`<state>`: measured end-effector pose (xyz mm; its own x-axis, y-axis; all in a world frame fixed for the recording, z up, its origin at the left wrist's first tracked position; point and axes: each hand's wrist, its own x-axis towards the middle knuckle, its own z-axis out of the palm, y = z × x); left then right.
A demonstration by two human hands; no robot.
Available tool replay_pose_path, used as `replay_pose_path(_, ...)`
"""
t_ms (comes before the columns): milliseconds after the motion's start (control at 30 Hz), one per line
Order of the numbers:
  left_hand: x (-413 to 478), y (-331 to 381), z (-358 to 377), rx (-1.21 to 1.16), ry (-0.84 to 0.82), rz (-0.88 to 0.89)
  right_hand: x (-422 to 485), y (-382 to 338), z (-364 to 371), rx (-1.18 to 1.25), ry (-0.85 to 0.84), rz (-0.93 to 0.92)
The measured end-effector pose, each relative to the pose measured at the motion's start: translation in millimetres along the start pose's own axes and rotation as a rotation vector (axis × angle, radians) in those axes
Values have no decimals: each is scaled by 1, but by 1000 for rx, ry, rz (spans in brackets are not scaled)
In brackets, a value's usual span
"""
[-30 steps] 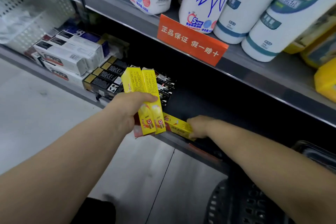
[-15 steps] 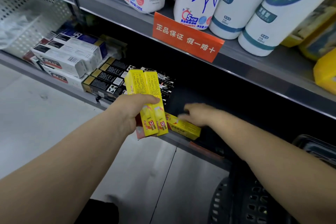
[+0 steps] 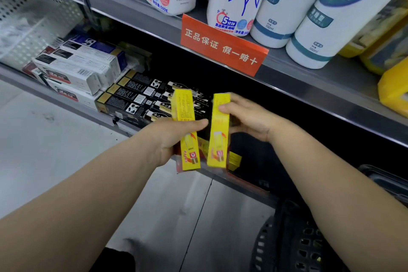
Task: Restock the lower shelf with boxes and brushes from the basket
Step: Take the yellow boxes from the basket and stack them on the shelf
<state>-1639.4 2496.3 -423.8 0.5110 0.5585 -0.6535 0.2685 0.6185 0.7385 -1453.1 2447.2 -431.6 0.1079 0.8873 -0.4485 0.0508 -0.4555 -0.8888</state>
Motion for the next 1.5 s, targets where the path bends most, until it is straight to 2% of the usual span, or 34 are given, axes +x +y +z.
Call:
replay_pose_path(133, 11, 2, -12, -90, 254, 51, 3, 12, -38, 43, 354, 127)
replay_pose_path(200, 13, 3, -16, -117, 296, 64, 5, 21, -52, 47, 485, 178)
replay_pose_path(300, 13, 1, -15, -116, 296, 65, 10, 40, -57, -95, 556, 292)
replay_pose_path(400, 13, 1, -14, -116, 291, 58, 19, 60, -46, -336, 500, 352)
replay_pose_path(533, 13, 0, -14, -88, 282, 41, 24, 73, -30, -721, 326, 421)
replay_pose_path(667, 13, -1, -13, -44, 257, 32, 25, 81, -23, -799, 94, 509)
replay_pose_path(767, 13, -1, -11, -9, 209, 41, 27, 86, -15, -976, -54, 487)
replay_pose_path(1000, 13, -1, -8, 38, 185, 48, 28, 71, -13, -1165, -86, 432)
replay_pose_path(1067, 12, 0, -8, 70, 196, 32, 23, 42, -8, -924, -29, 242)
replay_pose_path(1133, 11, -1, -9, 164, 181, 12, 10, 11, 4, -713, 40, -110)
replay_pose_path(1200, 10, -2, -7, 343, 133, 16, -2, -8, 18, -863, 54, -404)
replay_pose_path(1267, 8, -2, -7, 509, 79, 26, -7, -15, 29, -1018, 20, -515)
replay_pose_path(1333, 6, 0, -7, 660, 32, 75, -7, -17, 31, -1024, -34, -455)
replay_pose_path(1400, 7, 1, -11, 766, 45, 155, -7, -14, 18, -975, -48, -295)
replay_pose_path(1500, 9, 3, -18, 788, 133, 244, -7, 1, -25, -991, 34, -22)
